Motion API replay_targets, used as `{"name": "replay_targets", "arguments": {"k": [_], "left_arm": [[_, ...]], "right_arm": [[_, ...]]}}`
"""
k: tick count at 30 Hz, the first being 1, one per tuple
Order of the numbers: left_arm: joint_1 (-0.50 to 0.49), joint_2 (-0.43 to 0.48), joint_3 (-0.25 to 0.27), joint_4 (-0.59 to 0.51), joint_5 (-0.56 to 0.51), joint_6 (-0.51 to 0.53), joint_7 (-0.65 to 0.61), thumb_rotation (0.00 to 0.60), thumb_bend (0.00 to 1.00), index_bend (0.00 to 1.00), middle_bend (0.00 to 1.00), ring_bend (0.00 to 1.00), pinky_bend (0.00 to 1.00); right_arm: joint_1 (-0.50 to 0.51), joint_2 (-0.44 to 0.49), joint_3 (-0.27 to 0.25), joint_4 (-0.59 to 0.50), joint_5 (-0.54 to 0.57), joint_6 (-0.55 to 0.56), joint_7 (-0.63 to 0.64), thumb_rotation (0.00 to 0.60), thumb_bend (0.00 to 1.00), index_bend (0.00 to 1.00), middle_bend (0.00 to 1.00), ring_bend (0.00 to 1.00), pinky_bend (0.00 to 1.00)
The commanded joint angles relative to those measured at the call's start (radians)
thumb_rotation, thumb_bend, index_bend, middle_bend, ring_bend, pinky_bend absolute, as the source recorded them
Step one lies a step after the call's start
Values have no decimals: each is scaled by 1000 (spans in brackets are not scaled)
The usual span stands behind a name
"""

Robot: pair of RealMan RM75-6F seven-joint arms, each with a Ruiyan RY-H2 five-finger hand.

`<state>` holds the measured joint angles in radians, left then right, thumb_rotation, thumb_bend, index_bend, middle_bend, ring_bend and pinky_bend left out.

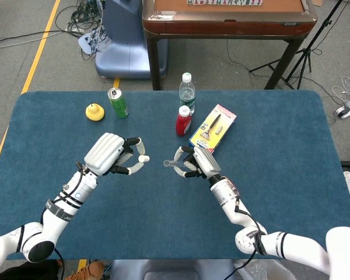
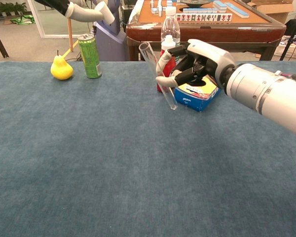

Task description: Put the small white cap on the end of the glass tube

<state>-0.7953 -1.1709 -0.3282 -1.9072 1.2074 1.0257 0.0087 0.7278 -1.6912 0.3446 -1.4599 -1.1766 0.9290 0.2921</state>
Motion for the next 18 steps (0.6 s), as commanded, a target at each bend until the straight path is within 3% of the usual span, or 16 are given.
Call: {"name": "replay_targets", "arguments": {"k": [1, 18], "left_arm": [[-16, -20, 3, 6, -15, -6, 25, 600, 260, 566, 996, 1000, 1000], [-66, -70, 11, 27, -67, -41, 76, 600, 260, 568, 996, 1000, 1000]], "right_arm": [[2, -6, 1, 2, 2, 2, 4, 600, 566, 799, 1000, 1000, 1000], [14, -36, 7, 16, 4, 8, 34, 600, 567, 799, 1000, 1000, 1000]]}}
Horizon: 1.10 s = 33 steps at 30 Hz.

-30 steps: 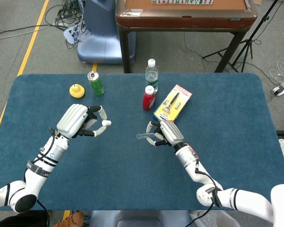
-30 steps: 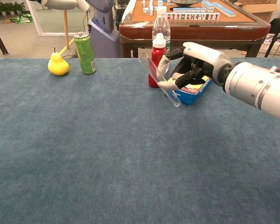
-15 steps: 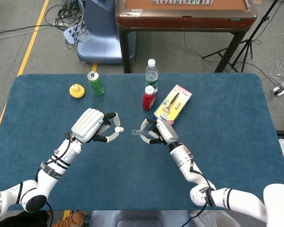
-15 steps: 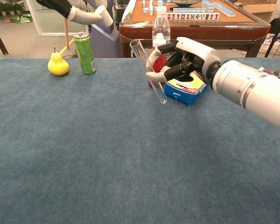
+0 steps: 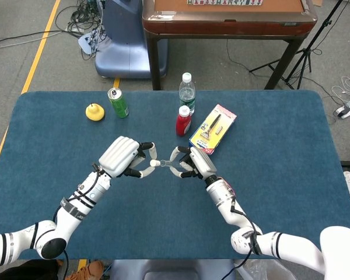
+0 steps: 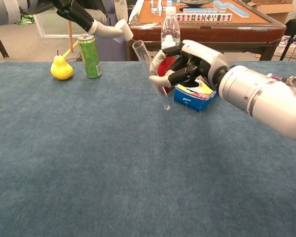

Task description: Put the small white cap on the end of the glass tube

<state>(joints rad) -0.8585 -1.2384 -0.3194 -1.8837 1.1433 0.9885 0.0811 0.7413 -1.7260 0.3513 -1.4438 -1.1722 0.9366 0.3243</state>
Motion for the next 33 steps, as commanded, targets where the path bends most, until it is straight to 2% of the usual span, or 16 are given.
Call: {"name": "replay_targets", "arguments": {"k": [1, 33], "left_arm": [[-5, -4, 4, 5, -5, -5, 7, 600, 260, 568, 996, 1000, 1000], [-32, -27, 16, 27, -32, -25, 13, 600, 260, 569, 996, 1000, 1000]], "right_arm": [[0, -1, 0, 0, -1, 1, 2, 600, 567, 799, 1000, 1000, 1000], [5, -19, -4, 11, -8, 4, 27, 600, 570, 799, 1000, 1000, 1000]]}}
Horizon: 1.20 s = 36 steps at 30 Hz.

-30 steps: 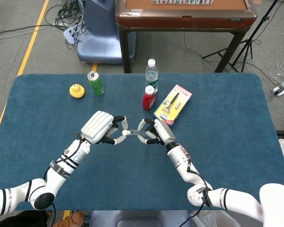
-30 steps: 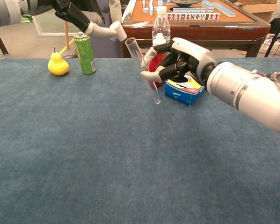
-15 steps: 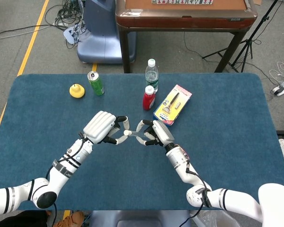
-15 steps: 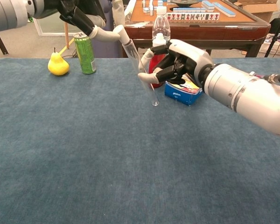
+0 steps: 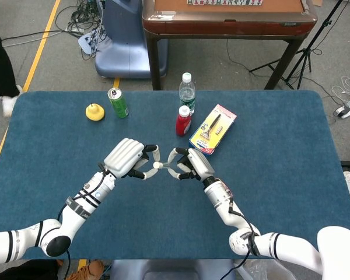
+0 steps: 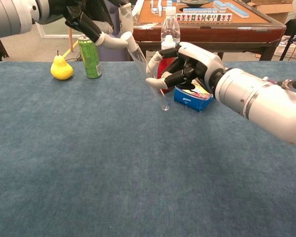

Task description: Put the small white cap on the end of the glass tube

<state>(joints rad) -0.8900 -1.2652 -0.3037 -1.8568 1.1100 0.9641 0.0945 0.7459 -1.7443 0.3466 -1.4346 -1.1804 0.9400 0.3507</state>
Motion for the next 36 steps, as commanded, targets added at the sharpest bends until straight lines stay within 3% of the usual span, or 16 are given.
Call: {"name": "replay_targets", "arguments": {"k": [1, 29, 31, 36], "left_arm": [[0, 0, 1, 1, 1, 0, -1, 600, 260, 569, 996, 1000, 1000], [2, -14, 12, 27, 0, -1, -18, 600, 259, 560, 995, 1000, 1000], [4, -10, 13, 25, -6, -1, -15, 600, 258, 509, 992, 1000, 1000], [8, 3, 16, 20, -20, 1, 1, 600, 258, 268, 970, 999, 1000]], "right_arm": [[0, -1, 2, 4, 0, 2, 1, 600, 570, 799, 1000, 1000, 1000], [3, -19, 6, -3, -4, 6, 25, 600, 582, 814, 1000, 1000, 1000], [2, -13, 2, -6, -2, 4, 10, 600, 584, 814, 1000, 1000, 1000], [1, 24, -14, -28, 7, -7, -54, 600, 596, 814, 1000, 1000, 1000]]}}
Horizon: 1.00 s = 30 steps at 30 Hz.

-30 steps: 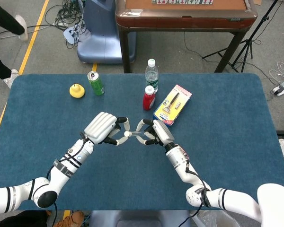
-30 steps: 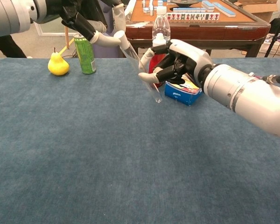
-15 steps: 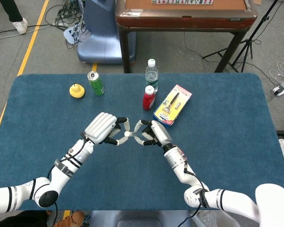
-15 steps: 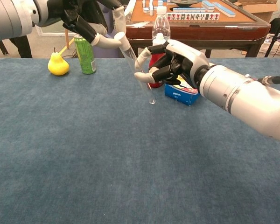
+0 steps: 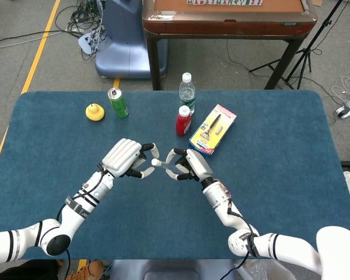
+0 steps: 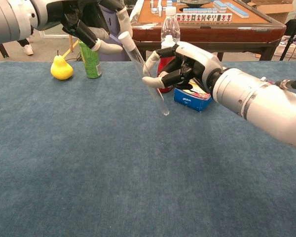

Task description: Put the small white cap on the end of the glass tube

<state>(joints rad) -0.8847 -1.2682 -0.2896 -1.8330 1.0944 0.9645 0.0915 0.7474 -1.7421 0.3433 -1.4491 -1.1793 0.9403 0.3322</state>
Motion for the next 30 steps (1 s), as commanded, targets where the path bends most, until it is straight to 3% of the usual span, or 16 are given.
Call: {"name": "replay_targets", "arguments": {"k": [1, 6, 15, 30], "left_arm": [[5, 10, 3, -6, -4, 3, 6, 600, 258, 226, 963, 996, 1000], [25, 48, 10, -26, -6, 8, 2, 600, 258, 91, 935, 981, 1000], [71, 87, 35, -21, 9, 31, -13, 600, 258, 71, 912, 967, 1000], [113, 102, 67, -18, 52, 40, -27, 600, 258, 71, 910, 965, 1000]], "right_arm": [[0, 32, -15, -19, 8, -11, -54, 600, 598, 814, 1000, 1000, 1000], [4, 108, -33, -64, 53, -41, -181, 600, 608, 822, 1000, 1000, 1000], [50, 228, -80, -132, 225, -116, -442, 600, 615, 823, 1000, 1000, 1000], [129, 54, -128, 51, 380, -144, -576, 600, 616, 823, 1000, 1000, 1000]]}}
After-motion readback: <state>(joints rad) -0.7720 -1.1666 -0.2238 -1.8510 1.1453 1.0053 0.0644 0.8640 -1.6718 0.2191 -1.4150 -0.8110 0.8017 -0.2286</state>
